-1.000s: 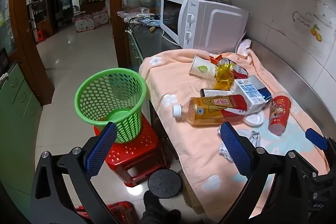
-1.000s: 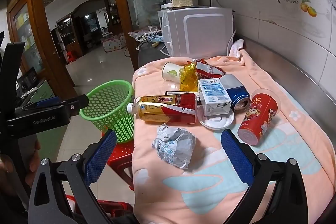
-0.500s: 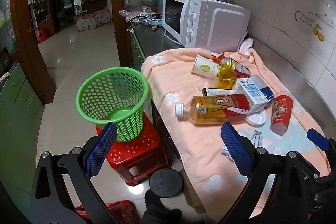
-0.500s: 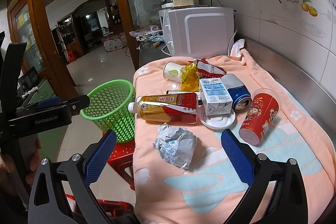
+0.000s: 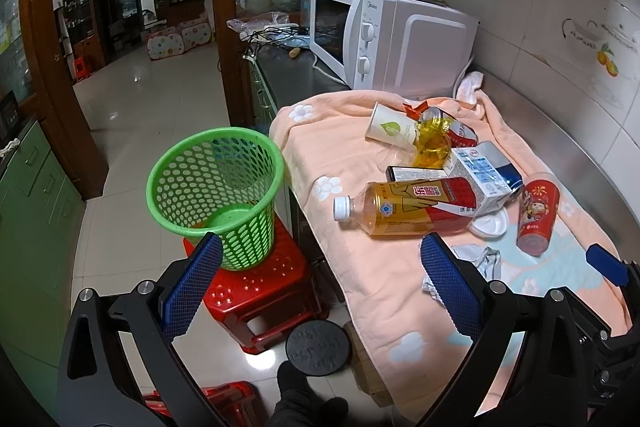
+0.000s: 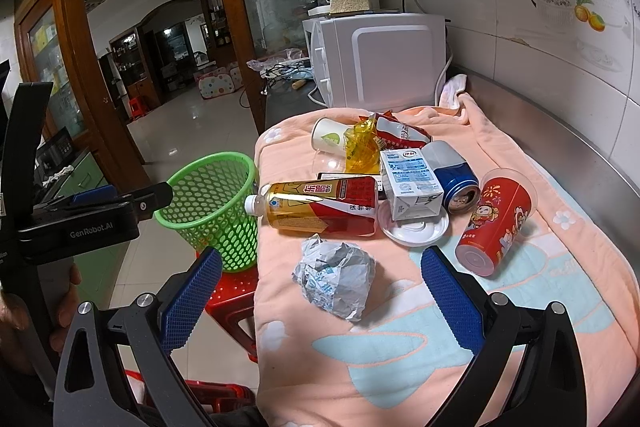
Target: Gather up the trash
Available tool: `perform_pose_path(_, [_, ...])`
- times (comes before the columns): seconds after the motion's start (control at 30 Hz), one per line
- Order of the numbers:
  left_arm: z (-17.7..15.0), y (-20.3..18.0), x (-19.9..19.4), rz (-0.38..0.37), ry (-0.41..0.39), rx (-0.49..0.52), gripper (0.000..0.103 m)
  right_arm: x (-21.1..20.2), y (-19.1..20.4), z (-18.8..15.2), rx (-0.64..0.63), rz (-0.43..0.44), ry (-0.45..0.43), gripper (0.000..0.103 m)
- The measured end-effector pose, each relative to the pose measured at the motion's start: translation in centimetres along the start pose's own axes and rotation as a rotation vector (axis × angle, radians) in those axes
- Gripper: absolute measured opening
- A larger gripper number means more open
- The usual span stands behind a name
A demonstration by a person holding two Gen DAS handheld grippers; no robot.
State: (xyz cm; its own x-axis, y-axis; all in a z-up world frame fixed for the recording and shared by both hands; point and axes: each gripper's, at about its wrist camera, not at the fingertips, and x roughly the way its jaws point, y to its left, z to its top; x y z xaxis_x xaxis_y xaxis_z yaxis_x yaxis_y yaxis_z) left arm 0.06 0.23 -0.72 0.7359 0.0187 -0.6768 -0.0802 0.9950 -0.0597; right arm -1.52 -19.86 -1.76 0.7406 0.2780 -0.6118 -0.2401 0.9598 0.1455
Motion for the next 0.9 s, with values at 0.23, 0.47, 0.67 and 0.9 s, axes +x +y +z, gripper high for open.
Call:
perform_pose_path(0.23, [-0.23,0.07,0.03,-0.002,0.006,0.0,0.098,0.3,0.32,-0.25,-0.002,0.004,0.004,0.097])
perform_pose_path(0.47, [-0.32,-0.28,0.28,-0.004,0.015,0.009,0.098,0.29,0.15,-0.42,0.004,0.005,0.007,0.097])
perform_pose_path(0.67, [-0.45,-0.44,0.37,-0.003,0.023,0.015,0.098,0.4,-0.04,-0.45,0.006,0.006,0.011,0.097])
perform_pose_path(0.9, [-0.21,-0.87,0.64,-0.006,0.039,0.024,0.098,0.47,-0.19,-0.53,0.009,0.005,0.015,0.097])
